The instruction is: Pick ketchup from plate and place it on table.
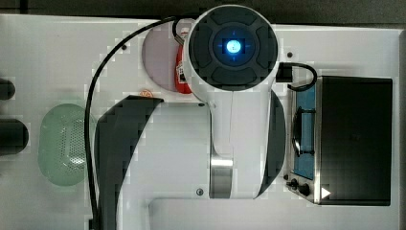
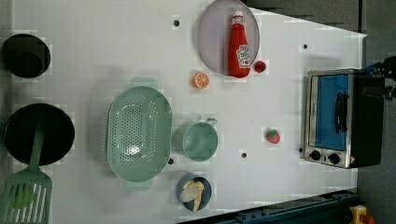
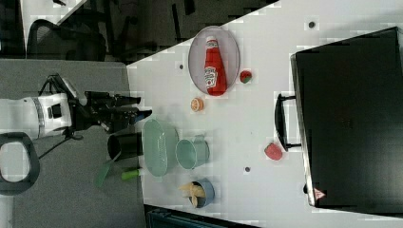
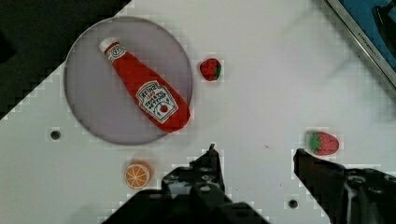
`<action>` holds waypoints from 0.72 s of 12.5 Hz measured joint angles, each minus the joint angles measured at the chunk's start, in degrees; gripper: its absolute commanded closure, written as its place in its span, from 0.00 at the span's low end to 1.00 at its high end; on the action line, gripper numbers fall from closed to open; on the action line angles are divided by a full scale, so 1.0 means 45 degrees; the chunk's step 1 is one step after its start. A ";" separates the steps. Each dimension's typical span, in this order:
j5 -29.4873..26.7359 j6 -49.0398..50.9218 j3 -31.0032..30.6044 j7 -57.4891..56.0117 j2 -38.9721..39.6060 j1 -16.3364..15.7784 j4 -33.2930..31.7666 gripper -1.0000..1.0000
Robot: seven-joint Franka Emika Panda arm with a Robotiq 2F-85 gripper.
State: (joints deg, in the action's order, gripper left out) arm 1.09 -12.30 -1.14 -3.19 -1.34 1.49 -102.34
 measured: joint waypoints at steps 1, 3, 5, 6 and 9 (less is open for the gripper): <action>0.0000 0.0959 -0.0327 0.0000 -0.0621 0.0412 -0.0746 0.21; -0.0095 0.2093 -0.0425 0.0000 -0.1847 0.0807 -0.1940 0.00; -0.0165 0.1683 -0.0471 0.0000 -0.2348 0.1072 -0.1989 0.00; -0.0161 0.1400 -0.0532 0.0000 -0.2388 0.1158 -0.1803 0.00; -0.0287 0.0497 -0.0744 -0.0001 -0.1717 0.1254 -0.1181 0.00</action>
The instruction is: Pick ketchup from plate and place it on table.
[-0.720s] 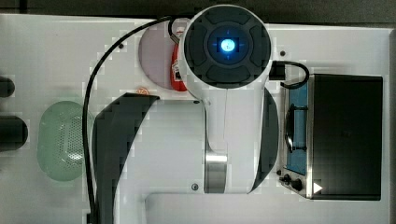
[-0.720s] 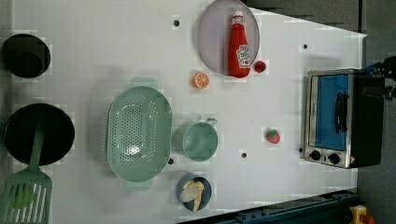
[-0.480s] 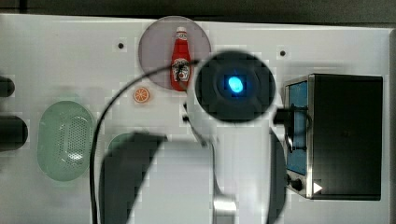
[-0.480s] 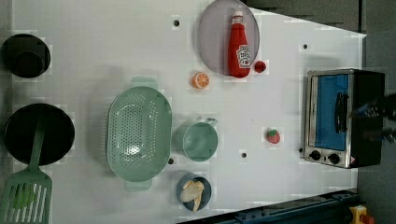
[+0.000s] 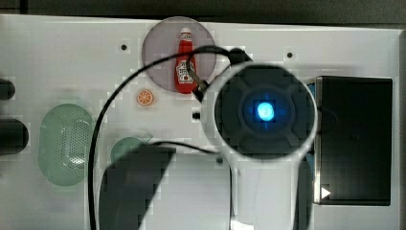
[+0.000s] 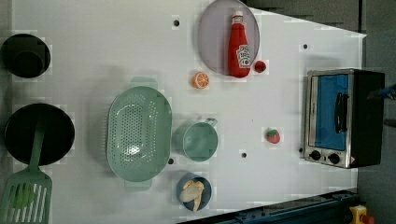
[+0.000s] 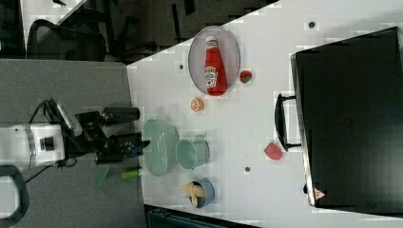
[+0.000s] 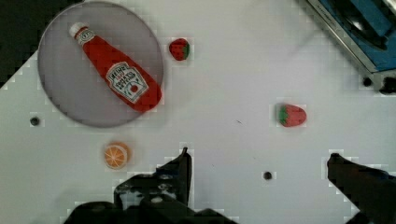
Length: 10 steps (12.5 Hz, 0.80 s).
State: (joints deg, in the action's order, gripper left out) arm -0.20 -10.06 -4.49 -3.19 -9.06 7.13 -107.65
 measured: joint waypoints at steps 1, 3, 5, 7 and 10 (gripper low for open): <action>0.0000 -0.0247 -0.0180 0.0000 0.0347 0.0071 -0.0037 0.00; -0.0006 -0.0499 -0.0359 -0.0001 0.1339 0.0005 -0.0075 0.00; -0.0044 -0.0685 -0.0610 -0.0031 0.2629 -0.0026 -0.0087 0.00; -0.0142 -0.1233 -0.0862 -0.0450 0.3831 -0.0035 -0.0087 0.00; -0.0137 -0.1954 -0.0930 -0.1895 0.5260 -0.0184 0.0025 0.00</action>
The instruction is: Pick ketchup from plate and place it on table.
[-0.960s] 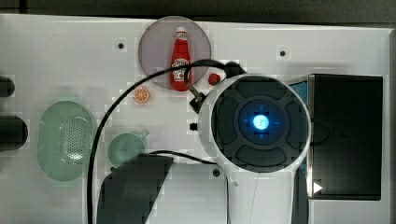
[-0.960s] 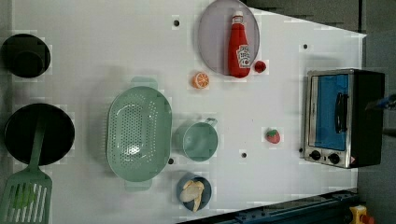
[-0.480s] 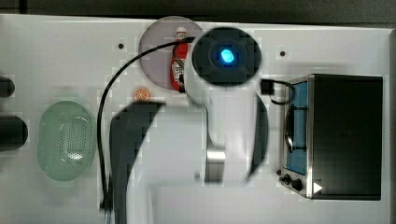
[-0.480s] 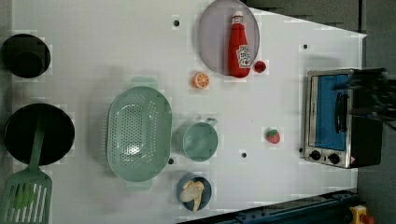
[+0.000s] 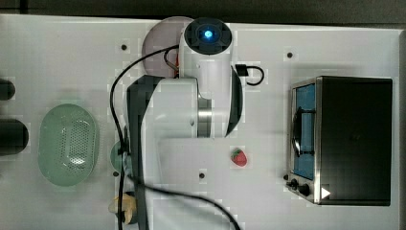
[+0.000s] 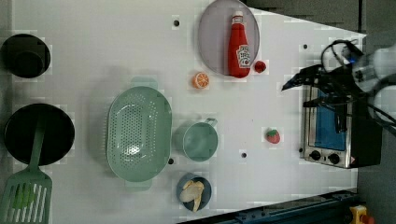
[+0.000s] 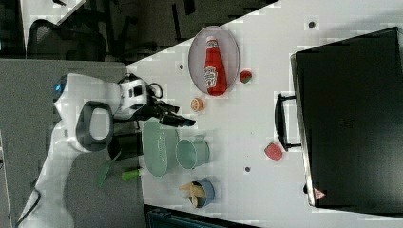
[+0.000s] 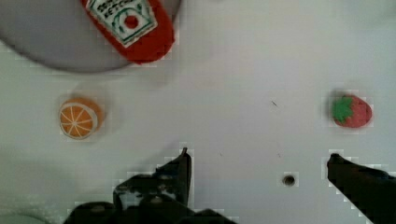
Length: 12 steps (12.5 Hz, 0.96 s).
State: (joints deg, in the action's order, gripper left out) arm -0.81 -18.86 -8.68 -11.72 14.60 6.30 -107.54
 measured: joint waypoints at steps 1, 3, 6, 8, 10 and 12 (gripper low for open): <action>0.0013 -0.0345 -0.0028 -0.0567 0.0404 -0.0016 0.0112 0.00; 0.0133 -0.0451 -0.0112 -0.1548 0.1197 -0.0031 0.0746 0.00; 0.0713 -0.1228 -0.0190 -0.2969 0.2465 -0.0123 0.2101 0.00; 0.1076 -0.2219 -0.0176 -0.3631 0.3196 -0.0249 0.2636 0.00; 0.1699 -0.3326 -0.0232 -0.3985 0.4085 -0.0350 0.3208 0.00; 0.2157 -0.4010 -0.0143 -0.4159 0.4918 -0.0567 0.3506 0.00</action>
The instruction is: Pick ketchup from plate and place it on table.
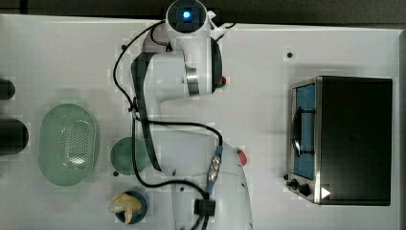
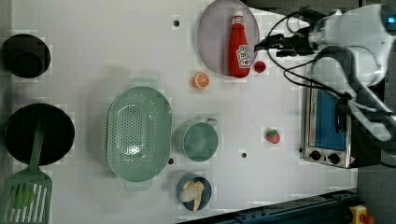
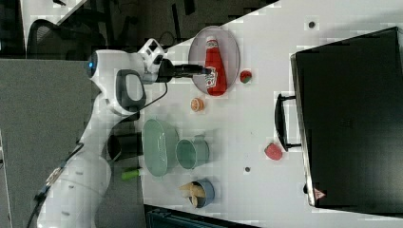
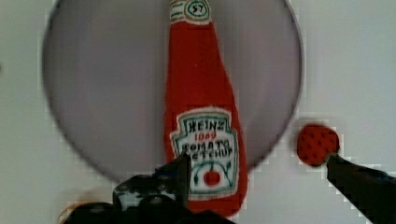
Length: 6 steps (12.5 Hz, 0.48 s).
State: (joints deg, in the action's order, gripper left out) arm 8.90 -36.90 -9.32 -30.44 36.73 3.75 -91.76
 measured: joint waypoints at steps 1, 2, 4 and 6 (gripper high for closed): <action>0.0056 -0.0305 0.0006 0.0000 0.0441 -0.0076 0.0099 0.00; 0.0098 -0.0609 -0.0023 -0.0056 0.0846 -0.0115 0.0137 0.00; 0.0101 -0.1082 0.0003 -0.0224 0.1685 -0.0231 0.0298 0.00; 0.0101 -0.1604 -0.0064 -0.0230 0.2400 -0.0244 0.0485 0.00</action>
State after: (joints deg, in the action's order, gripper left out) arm 9.35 -44.12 -9.61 -31.47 47.53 2.65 -89.58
